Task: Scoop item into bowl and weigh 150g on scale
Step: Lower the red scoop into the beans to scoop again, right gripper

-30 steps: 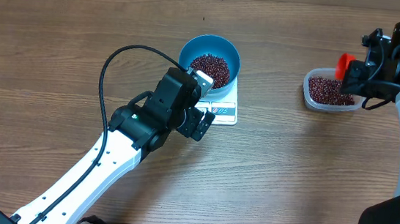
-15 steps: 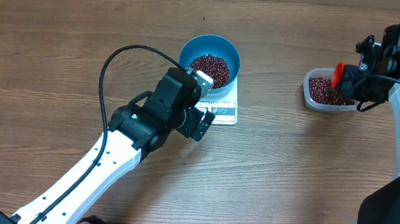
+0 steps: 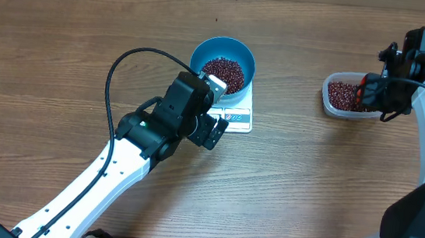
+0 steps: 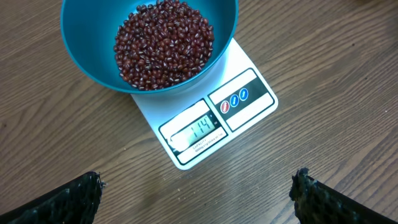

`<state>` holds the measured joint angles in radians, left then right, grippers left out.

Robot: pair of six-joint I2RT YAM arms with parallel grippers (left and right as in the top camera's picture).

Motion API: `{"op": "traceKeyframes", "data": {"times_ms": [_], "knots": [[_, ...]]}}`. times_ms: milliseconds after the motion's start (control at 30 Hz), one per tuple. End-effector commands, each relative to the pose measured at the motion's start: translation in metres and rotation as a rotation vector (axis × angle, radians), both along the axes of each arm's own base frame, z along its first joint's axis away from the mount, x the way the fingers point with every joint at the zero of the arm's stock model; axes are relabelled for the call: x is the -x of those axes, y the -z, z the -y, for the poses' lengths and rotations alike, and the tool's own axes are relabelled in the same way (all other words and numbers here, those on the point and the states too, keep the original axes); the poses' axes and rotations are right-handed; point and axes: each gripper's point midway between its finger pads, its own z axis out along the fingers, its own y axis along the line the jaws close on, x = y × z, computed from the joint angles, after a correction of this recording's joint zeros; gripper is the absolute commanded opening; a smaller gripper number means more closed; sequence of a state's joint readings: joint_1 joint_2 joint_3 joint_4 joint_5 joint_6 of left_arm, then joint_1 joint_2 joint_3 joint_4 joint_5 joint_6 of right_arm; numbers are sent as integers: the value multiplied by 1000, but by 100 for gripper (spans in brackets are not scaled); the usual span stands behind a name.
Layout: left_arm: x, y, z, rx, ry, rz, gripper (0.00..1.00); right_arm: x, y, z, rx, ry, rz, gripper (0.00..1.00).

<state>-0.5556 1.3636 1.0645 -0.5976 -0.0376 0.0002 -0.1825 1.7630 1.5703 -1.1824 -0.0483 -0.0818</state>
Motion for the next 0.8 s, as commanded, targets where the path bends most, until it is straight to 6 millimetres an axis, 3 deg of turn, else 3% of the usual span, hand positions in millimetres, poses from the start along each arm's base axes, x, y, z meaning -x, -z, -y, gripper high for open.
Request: {"op": "traceKeyframes", "data": {"times_ms": [0, 167, 300, 367, 400, 433, 767], "knots": [[0, 3, 0, -6, 10, -4, 100, -2, 15, 1, -2, 6, -38, 4], [0, 3, 0, -6, 10, -4, 99, -2, 18, 1, -4, 6, -47, 5], [0, 3, 0, -6, 10, -4, 100, -2, 18, 1, -4, 6, -47, 17], [0, 3, 0, -6, 10, -4, 99, -2, 18, 1, -4, 6, -46, 16], [0, 3, 0, -6, 9, -4, 100, -2, 17, 1, -4, 6, -44, 8], [0, 3, 0, -6, 10, -4, 99, -3, 17, 1, -3, 6, -41, 7], [0, 3, 0, -6, 10, -4, 100, -7, 16, 2, 0, 6, -24, 14]]}}
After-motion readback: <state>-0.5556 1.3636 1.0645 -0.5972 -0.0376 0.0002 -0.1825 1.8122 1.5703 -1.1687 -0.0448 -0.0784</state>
